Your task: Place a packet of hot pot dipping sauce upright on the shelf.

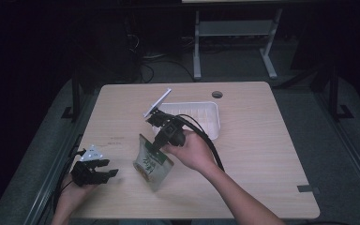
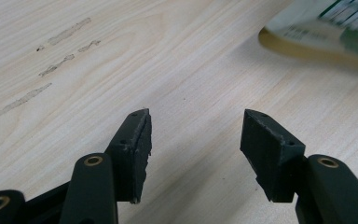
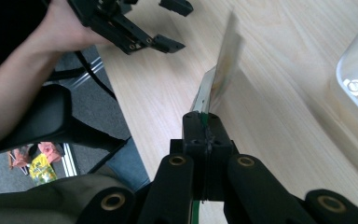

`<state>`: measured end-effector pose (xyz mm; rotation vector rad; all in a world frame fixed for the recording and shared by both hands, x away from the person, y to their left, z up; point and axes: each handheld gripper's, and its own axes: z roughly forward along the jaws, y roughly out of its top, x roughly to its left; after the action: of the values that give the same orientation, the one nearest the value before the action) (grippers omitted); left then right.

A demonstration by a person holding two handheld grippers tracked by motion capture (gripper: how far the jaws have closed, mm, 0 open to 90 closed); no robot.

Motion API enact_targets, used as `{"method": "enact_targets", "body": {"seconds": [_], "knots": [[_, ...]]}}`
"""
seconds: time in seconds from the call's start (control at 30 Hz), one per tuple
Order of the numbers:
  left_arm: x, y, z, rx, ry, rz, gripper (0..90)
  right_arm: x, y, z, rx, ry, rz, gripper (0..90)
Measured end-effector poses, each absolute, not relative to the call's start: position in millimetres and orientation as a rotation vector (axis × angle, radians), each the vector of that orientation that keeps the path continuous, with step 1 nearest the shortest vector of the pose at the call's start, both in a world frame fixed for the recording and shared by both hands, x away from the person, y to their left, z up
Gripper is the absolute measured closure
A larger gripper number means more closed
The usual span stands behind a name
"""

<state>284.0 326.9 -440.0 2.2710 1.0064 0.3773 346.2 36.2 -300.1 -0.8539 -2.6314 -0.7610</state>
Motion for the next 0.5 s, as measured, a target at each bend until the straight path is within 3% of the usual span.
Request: {"method": "enact_targets", "body": {"seconds": [0.5], "knots": [[284, 327, -441, 2.276, 1.011, 0.383, 42.1, 359, 20, -249, -1.016, -2.617, -0.824, 89.8]]}}
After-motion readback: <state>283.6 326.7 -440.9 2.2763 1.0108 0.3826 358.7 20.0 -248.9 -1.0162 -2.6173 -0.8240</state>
